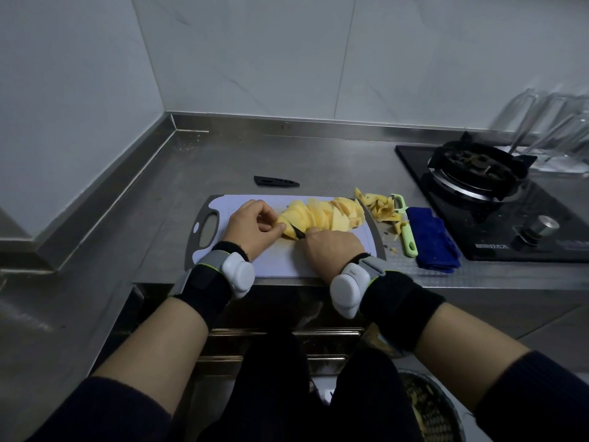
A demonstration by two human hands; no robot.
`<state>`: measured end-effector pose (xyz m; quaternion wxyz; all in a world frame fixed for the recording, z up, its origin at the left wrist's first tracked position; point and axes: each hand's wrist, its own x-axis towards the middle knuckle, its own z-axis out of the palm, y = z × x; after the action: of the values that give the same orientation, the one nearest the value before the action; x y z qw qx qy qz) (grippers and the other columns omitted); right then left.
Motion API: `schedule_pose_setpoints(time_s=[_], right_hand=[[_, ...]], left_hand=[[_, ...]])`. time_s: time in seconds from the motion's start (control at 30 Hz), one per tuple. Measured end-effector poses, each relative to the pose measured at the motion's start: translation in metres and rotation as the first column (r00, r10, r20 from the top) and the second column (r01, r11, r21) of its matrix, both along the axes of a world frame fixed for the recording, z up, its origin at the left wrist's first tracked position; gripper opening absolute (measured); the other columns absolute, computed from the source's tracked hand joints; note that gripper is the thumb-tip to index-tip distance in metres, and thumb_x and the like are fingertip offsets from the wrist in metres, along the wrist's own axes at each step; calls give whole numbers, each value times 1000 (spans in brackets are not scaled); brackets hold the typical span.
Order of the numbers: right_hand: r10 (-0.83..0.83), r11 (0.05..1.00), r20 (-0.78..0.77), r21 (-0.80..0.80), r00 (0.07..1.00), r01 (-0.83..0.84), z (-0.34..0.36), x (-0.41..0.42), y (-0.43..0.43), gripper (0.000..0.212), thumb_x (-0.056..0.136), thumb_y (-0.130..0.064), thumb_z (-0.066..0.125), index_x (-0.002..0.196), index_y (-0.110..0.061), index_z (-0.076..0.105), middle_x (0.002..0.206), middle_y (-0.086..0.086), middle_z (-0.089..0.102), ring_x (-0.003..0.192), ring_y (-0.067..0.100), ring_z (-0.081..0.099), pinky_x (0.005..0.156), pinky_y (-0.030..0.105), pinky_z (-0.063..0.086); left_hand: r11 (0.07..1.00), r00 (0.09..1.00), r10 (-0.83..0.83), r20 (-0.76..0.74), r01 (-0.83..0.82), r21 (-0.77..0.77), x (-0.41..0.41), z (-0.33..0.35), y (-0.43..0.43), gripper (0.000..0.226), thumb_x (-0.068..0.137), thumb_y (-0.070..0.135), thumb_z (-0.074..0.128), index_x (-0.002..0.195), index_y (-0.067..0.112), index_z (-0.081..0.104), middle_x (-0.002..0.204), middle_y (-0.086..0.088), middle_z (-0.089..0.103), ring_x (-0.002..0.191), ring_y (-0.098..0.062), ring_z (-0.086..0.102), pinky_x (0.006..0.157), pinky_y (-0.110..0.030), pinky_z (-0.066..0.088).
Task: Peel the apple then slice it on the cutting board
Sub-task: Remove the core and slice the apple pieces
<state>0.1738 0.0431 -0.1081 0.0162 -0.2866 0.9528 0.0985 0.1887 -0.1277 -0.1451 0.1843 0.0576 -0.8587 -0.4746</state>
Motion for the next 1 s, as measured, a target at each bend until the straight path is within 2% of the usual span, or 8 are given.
schedule_pose_setpoints(time_s=[0.17, 0.3, 0.37, 0.53, 0.67, 0.77, 0.9, 1.0], right_hand=[[-3, 999, -16, 37, 1000, 4, -2, 2, 13, 18, 97, -15, 42, 110, -6, 52, 96, 6, 65, 82, 28, 65, 62, 35, 44], [-12, 997, 48, 80, 999, 8, -1, -7, -2, 19, 96, -13, 45, 110, -8, 56, 94, 5, 63, 85, 24, 64, 64, 35, 47], [-11, 997, 68, 76, 998, 6, -2, -11, -4, 19, 95, -13, 46, 111, -10, 57, 94, 4, 62, 86, 24, 64, 64, 35, 48], [-63, 998, 64, 13, 996, 62, -3, -10, 16, 26, 100, -22, 37, 112, -11, 57, 102, 6, 65, 90, 28, 64, 74, 38, 50], [-66, 998, 46, 8, 997, 66, 1, -11, 24, 26, 100, -23, 37, 110, -10, 57, 100, 7, 65, 88, 27, 65, 75, 40, 53], [-56, 998, 25, -41, 998, 56, 4, -5, 24, 26, 101, -23, 35, 110, -8, 54, 103, 9, 65, 90, 30, 64, 72, 39, 49], [-45, 988, -39, -149, 998, 39, 15, 2, 21, 35, 105, -33, 26, 105, -8, 49, 92, 9, 65, 82, 32, 64, 68, 39, 48], [-26, 987, -63, -162, 998, 15, 18, 4, 16, 36, 105, -35, 25, 103, -8, 48, 89, 10, 66, 78, 32, 64, 66, 39, 49]], left_hand=[[1000, 1000, -5, -1, 5, -23, 0, 1, 0, 17, 79, 18, 76, 82, 17, 59, 94, 0, 57, 76, -17, 66, 78, -31, 59], [997, 998, -50, -25, 49, -65, 0, 2, 2, 16, 83, 12, 71, 89, 20, 59, 98, 6, 52, 76, -11, 59, 73, -12, 50], [991, 996, -88, -11, 86, -102, -1, 1, 3, 13, 86, 11, 67, 94, 20, 62, 101, 8, 51, 78, -10, 55, 73, -8, 45], [971, 991, -132, 21, 133, -199, -5, -4, 0, 24, 87, 15, 59, 108, 24, 67, 108, 7, 56, 94, -18, 53, 84, -28, 49], [985, 995, -91, 37, 96, -144, -2, 1, 3, 25, 88, 15, 63, 112, 21, 61, 110, 7, 51, 80, -5, 52, 74, -12, 43], [997, 1000, -16, 21, 18, -78, -1, 1, 1, 22, 84, 17, 70, 100, 16, 54, 106, 2, 51, 76, -6, 56, 71, -11, 46], [999, 1000, -9, -20, 8, -48, 0, 0, 0, 19, 81, 17, 76, 82, 17, 57, 93, 3, 54, 78, -14, 63, 78, -29, 58], [999, 999, -1, -39, -1, -32, 2, 1, 0, 17, 79, 16, 78, 79, 14, 61, 88, 3, 57, 78, -14, 65, 79, -34, 59]])
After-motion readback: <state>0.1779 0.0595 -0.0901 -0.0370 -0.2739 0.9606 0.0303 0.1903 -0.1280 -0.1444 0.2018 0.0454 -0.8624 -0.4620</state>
